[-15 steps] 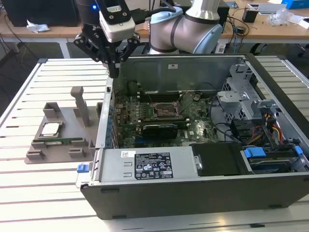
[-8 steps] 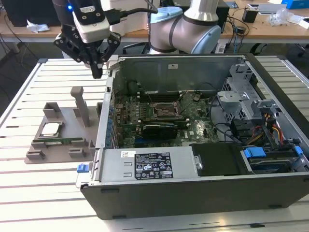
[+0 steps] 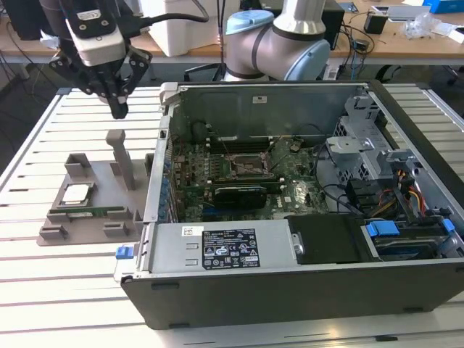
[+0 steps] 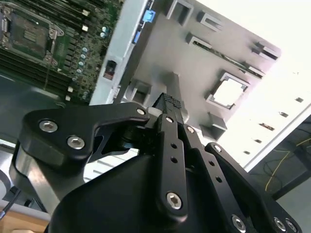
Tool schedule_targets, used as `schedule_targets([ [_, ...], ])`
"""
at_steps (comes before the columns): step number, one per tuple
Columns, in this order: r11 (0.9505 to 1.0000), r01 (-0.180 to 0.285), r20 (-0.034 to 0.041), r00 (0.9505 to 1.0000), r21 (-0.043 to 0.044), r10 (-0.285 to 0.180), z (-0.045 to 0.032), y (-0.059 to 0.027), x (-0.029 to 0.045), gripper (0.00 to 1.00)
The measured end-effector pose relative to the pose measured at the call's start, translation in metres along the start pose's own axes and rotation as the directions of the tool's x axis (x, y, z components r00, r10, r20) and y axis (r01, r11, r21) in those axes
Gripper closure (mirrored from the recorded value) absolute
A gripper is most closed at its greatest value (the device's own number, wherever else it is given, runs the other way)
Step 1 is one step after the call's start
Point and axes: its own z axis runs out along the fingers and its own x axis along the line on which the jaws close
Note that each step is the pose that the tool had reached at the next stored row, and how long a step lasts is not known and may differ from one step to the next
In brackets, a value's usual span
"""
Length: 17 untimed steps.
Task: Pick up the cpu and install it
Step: 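Reach for the cpu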
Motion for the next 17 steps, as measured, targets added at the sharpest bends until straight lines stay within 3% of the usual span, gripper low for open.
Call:
schedule_targets([
  [10,1.0000,0.000,-0.0001,1.0000,0.0000,0.000,-0.0002,-0.0026,0.0353,0.89],
  [13,1.0000,0.000,0.0000,1.0000,0.0000,0.000,-0.0004,-0.0040,0.0532,0.89],
  [17,1.0000,0.000,-0.0001,1.0000,0.0000,0.000,-0.0005,-0.0048,0.0641,0.89],
])
